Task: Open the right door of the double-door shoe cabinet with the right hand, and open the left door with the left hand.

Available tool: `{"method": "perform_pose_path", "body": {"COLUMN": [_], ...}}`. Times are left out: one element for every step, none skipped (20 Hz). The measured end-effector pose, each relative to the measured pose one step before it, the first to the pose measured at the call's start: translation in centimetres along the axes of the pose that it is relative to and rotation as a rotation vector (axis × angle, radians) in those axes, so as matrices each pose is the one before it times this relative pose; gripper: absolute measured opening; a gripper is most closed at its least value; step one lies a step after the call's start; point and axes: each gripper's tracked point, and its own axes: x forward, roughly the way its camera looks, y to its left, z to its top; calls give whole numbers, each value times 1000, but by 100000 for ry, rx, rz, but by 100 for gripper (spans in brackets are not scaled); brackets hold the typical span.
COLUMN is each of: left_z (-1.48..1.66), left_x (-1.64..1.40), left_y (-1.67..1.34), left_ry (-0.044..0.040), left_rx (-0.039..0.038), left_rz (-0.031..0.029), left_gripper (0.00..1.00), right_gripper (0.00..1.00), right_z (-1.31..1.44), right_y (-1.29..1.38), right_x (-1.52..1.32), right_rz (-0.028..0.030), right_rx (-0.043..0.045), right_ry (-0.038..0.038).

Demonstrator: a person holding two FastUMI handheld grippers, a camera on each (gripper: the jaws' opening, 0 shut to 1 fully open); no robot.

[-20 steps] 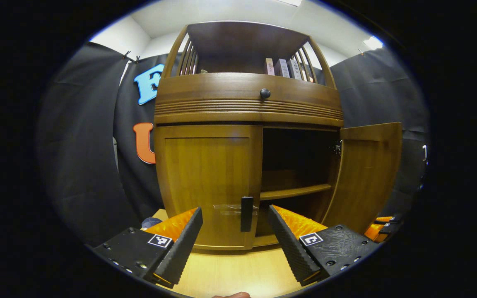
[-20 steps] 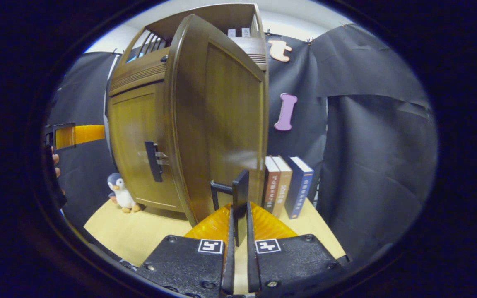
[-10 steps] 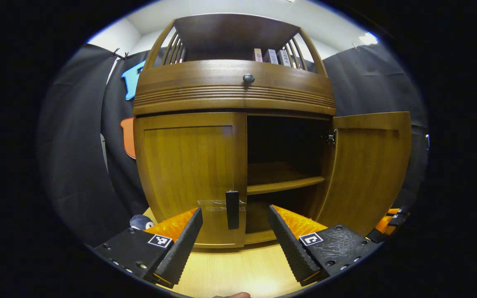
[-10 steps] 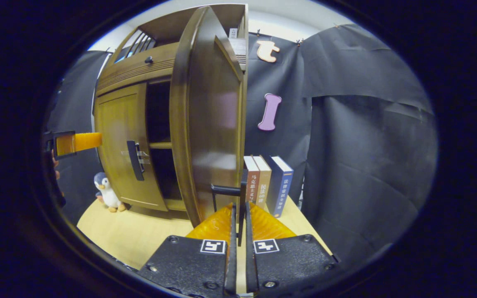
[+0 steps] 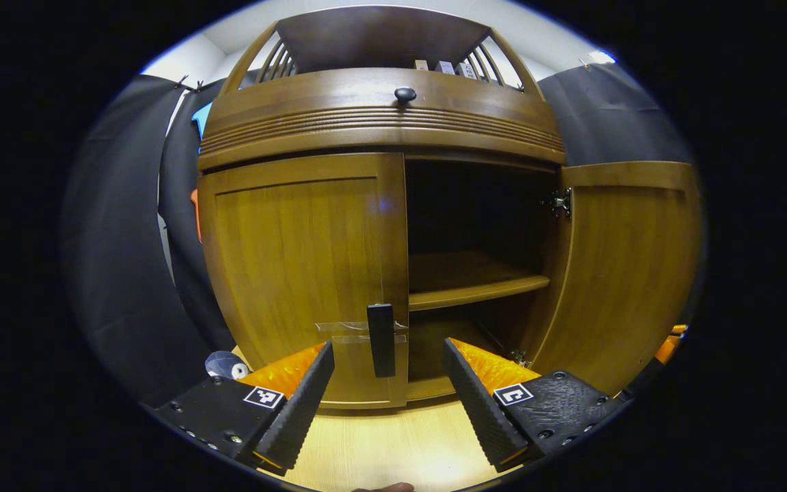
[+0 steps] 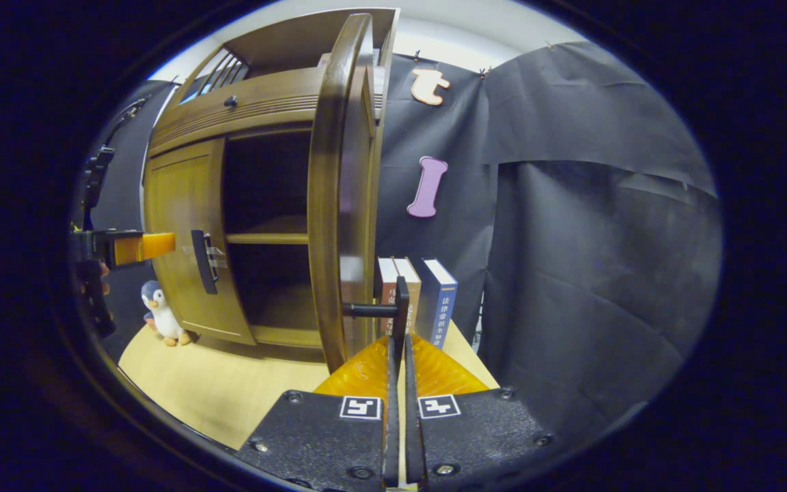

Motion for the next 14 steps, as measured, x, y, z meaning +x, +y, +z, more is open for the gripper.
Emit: {"method": "perform_pose_path", "body": {"left_z": [-290,-262,-256,-237,-128,-261,-76,-10,-208,-202,-114,-9,60,-160], "left_x": [285,669,615,668,564,509,443,463,521,600,696,653,701,533], "left_y": [-93,33,32,129,-4,33,71,96,34,-89,-155,-154,46,113], "left_ry": [747,-1,754,322,360,114,239,163,287,225,5,-389,-998,-360], "left_rx": [-37,-162,-118,-319,-421,-617,-555,-718,-873,-1042,-1000,-393,29,248], "left_rz": [-256,-81,-140,239,-90,1,-29,334,182,358,-440,-362,475,750], "left_gripper": [96,96,96,96,100,96,100,96,96,96,100,96,100,96], "right_gripper": [7,7,7,7,7,7,7,7,7,7,7,7,7,7], "right_z": [-27,30,272,131,250,256,213,160,181,181,246,221,243,145], "right_y": [-744,-830,-1071,-1101,-863,-512,-60,-15,5,-7,11,-35,-75,24], "right_x": [-158,-119,-310,-188,-258,-337,-348,-126,-117,-174,-223,-281,-300,-452], "right_rz": [-1841,-2324,-2910,-2740,-1958,124,723,145,-336,240,344,-101,-395,-201], "right_rx": [-19,-145,-33,359,996,1617,1950,1004,281,-554,-1092,-1256,-872,-362], "right_ry": [-644,-1046,-1249,-1036,-524,-528,-537,-815,-1091,-934,-1231,-1213,-1055,-889]}}
